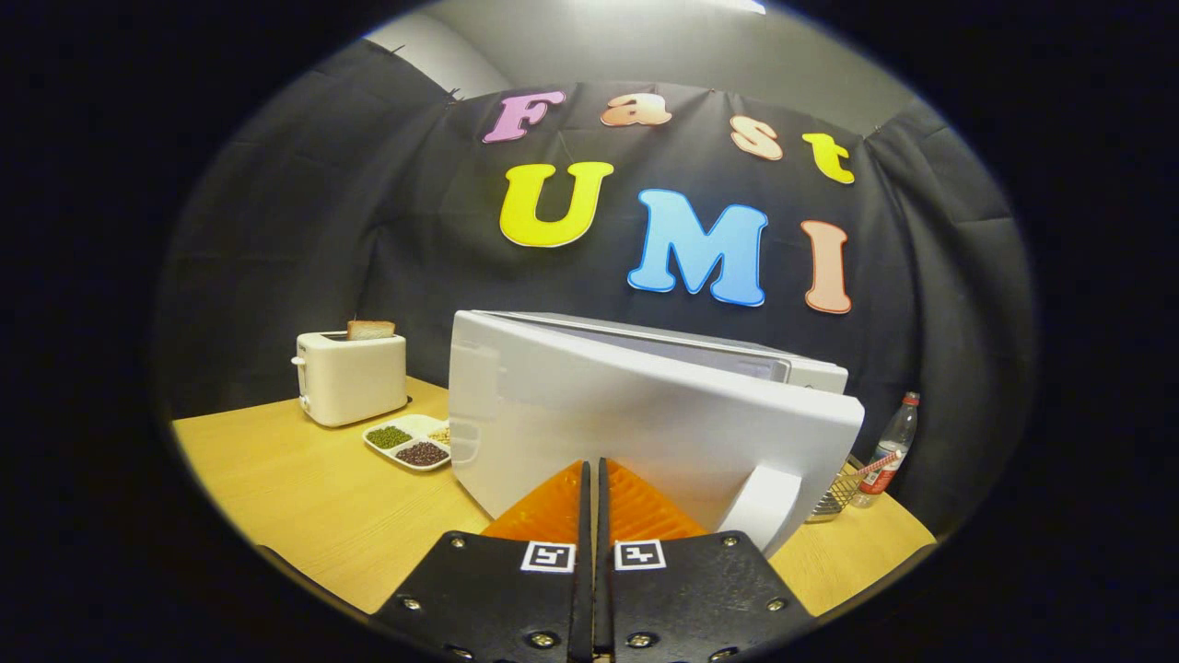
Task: Open the microwave, put the food inside, and close the microwave door.
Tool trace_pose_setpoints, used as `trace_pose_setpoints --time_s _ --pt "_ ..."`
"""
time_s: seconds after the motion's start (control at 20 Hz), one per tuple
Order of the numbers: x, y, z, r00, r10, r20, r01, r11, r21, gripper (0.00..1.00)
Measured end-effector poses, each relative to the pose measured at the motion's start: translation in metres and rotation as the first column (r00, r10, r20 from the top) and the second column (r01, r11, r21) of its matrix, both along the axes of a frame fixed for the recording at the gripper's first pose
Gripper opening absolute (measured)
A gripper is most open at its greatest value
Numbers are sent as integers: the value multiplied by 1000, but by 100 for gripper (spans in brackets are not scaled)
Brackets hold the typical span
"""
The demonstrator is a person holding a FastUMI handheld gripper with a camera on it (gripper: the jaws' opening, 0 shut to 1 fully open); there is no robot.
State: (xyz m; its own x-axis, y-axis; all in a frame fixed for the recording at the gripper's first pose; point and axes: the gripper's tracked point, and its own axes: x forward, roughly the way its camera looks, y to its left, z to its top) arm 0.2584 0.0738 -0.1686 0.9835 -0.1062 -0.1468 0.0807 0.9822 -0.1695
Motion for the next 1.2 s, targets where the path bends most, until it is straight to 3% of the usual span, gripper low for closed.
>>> trace_pose_setpoints --time_s 0.35,0.7,0.95,1.05,1.2 --pt "49 -49 -4 989 -146 28 146 989 -9 1" --pt "89 -69 -5 980 -193 43 195 980 -50 2" --pt "87 -60 -13 988 -152 4 152 987 -47 8" --pt "75 -54 -17 992 -123 -30 124 992 25 6" --pt "49 -49 0 996 -82 17 82 997 12 2"
